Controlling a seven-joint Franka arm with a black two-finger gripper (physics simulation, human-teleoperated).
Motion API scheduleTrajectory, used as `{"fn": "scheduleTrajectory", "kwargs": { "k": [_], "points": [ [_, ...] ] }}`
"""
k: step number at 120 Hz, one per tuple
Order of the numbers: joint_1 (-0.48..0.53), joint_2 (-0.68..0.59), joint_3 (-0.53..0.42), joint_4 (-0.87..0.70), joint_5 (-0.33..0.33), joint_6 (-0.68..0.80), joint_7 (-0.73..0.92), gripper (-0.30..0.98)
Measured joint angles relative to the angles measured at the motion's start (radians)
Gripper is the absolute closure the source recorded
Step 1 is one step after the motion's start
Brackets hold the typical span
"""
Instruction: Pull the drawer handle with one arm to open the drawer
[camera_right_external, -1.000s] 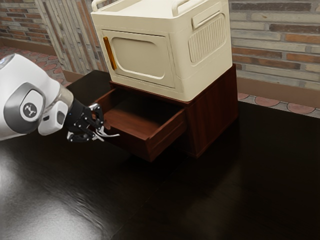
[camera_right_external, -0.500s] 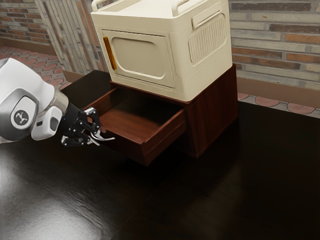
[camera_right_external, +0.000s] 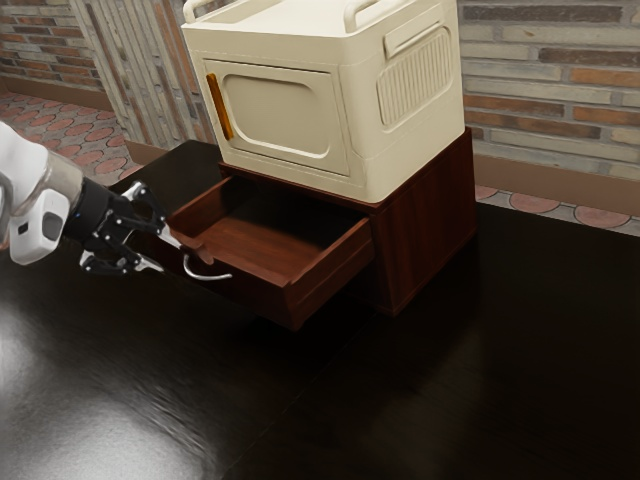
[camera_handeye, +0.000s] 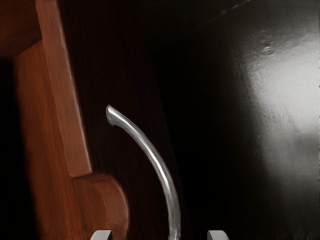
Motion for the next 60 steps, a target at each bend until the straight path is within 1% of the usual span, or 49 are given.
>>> {"fn": "scheduleTrajectory", "kwargs": {
  "k": [6,14,20,28,38,45,51,60],
  "points": [
    [0.003,-0.001,0.000,0.034,0.011,-0.035,-0.003,0.48],
    [0.002,0.019,-0.008,0.135,0.051,-0.125,-0.023,0.46],
    [-0.003,0.066,-0.015,0.235,0.071,-0.212,-0.046,0.43],
    [-0.006,0.153,-0.051,0.375,0.088,-0.333,-0.081,0.34],
    [0.010,0.270,-0.105,0.533,0.099,-0.489,-0.145,0.23],
    [0.072,0.351,-0.200,0.633,0.107,-0.590,-0.201,0.17],
    [0.101,0.385,-0.258,0.672,0.112,-0.657,-0.278,0.14],
    [0.111,0.408,-0.289,0.690,0.113,-0.727,-0.401,0.10]
  ]
}}
